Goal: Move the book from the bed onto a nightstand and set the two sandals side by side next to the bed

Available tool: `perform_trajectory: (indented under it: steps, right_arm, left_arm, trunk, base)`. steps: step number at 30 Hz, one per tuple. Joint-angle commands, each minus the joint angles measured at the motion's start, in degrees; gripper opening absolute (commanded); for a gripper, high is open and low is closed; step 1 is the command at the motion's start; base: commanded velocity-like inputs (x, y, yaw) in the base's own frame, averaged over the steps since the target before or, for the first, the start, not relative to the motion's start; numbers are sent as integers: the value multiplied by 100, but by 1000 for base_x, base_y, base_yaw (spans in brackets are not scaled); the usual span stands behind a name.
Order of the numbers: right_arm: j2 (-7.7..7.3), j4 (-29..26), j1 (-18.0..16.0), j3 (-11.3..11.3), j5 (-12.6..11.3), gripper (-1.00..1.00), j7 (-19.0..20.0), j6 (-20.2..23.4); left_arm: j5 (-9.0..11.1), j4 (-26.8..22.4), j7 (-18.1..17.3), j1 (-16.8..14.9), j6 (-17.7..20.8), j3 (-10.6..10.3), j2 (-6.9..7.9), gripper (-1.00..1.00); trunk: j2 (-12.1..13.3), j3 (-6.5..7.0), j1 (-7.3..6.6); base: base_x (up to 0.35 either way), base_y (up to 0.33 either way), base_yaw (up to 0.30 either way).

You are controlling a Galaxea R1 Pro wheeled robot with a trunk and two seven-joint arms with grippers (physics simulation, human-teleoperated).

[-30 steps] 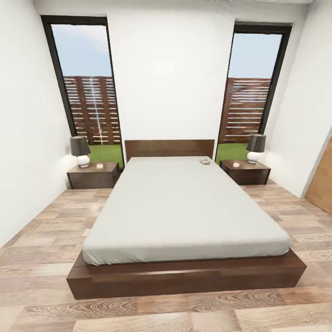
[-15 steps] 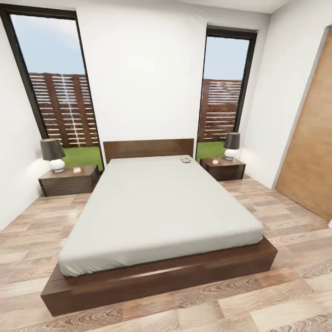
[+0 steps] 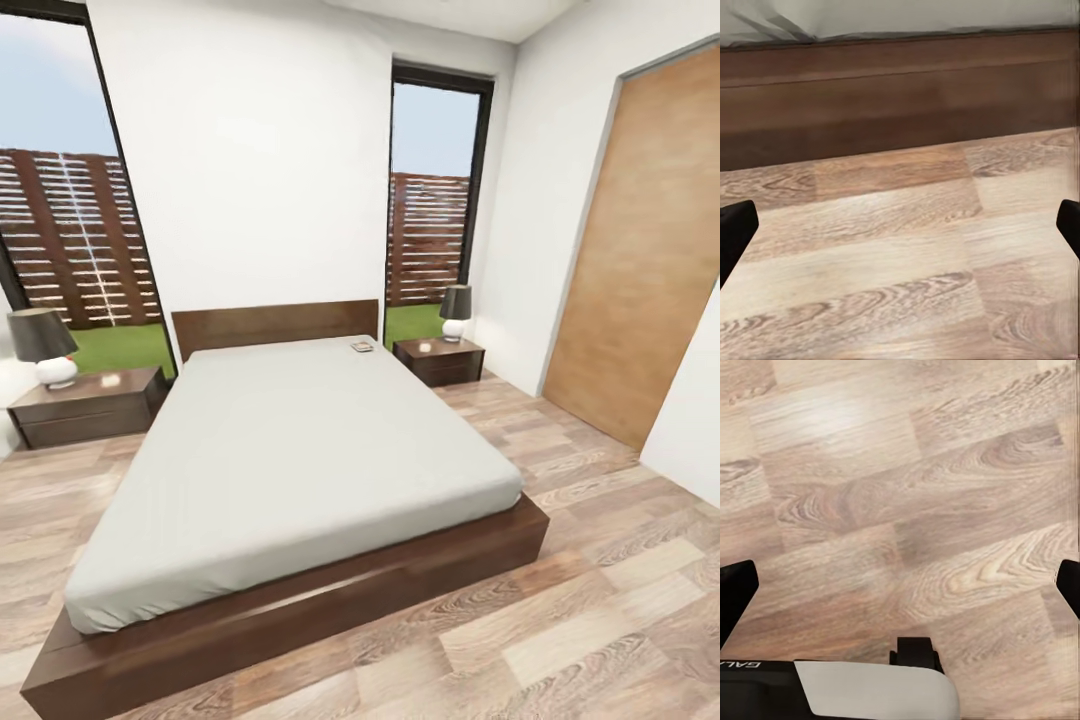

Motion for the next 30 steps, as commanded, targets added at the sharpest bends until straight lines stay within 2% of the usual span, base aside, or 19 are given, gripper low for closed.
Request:
perform_trajectory:
  steps: [1,30]
  right_arm:
    - [-1,6,-4,6,-1,100,1,-17]
    - [-1,6,-4,6,-1,100,1,-21]
  left_arm:
    - [50,-1,-3,-1,-13,3,-2,100]
    - [45,-1,-3,-1,-13,3,-2,100]
  trunk:
    - [-3,-6,0]
    - [-3,-6,0]
  base:
    - [0,0,-282]
    - [0,0,-282]
